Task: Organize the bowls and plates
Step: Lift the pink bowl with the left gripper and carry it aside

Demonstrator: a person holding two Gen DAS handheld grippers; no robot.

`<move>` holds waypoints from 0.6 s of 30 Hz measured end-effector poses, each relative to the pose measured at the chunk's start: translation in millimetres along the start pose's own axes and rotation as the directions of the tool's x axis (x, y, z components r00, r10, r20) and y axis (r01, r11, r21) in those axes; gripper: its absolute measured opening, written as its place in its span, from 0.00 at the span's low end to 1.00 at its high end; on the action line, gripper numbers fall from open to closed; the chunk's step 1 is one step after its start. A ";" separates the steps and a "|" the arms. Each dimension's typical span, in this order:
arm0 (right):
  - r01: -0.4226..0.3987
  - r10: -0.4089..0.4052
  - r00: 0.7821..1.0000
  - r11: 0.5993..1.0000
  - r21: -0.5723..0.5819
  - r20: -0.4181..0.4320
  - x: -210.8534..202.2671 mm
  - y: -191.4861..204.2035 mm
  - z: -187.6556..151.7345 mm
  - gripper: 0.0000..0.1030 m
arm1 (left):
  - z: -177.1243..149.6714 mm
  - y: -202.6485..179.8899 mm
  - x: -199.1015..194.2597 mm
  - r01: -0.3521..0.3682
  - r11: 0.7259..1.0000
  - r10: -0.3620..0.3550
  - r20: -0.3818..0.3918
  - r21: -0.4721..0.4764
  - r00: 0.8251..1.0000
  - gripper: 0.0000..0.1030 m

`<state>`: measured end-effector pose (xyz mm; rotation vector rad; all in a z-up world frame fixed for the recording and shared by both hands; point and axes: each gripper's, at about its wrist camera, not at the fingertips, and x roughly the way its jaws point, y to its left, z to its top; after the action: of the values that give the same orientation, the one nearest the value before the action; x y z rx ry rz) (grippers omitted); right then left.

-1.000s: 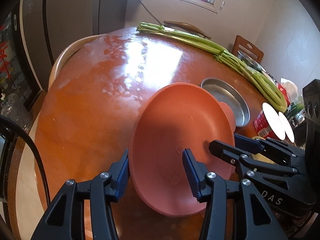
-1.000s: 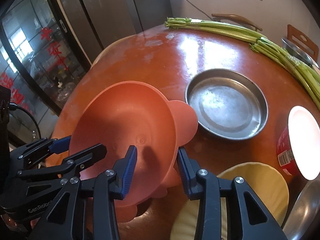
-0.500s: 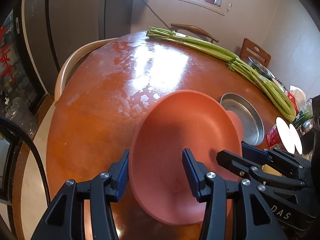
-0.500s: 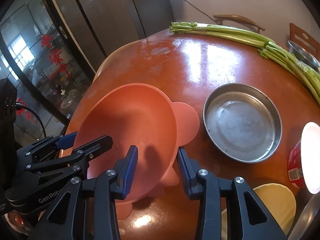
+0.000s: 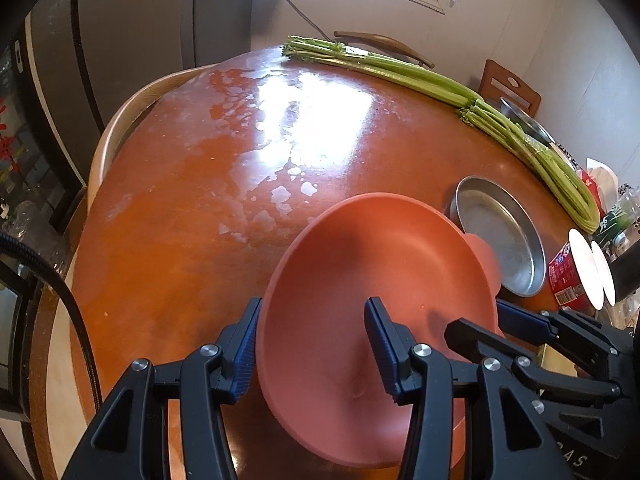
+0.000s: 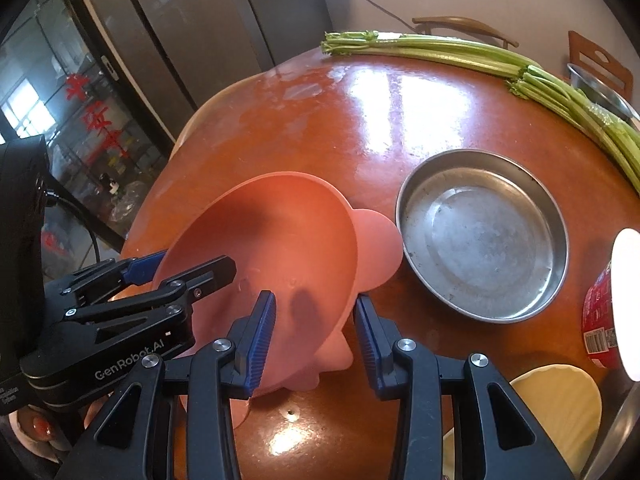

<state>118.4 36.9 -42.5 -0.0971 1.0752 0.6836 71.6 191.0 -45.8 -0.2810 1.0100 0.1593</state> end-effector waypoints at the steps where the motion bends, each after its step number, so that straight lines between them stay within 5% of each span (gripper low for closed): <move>1: 0.005 -0.005 1.000 1.000 0.004 -0.004 0.7 -1.3 -0.8 0.41 | 1.0 -1.3 2.1 0.005 1.000 -0.005 -0.002 0.005 1.000 0.49; 18: 0.041 -0.041 0.999 0.999 0.000 0.010 -3.7 -8.2 -4.7 0.42 | 10.6 -11.2 13.3 -0.005 0.999 0.005 0.004 0.041 1.000 0.49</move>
<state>118.3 26.8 -43.8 -0.1162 1.0611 0.6465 90.1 183.5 -50.0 -0.2406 1.0094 0.1435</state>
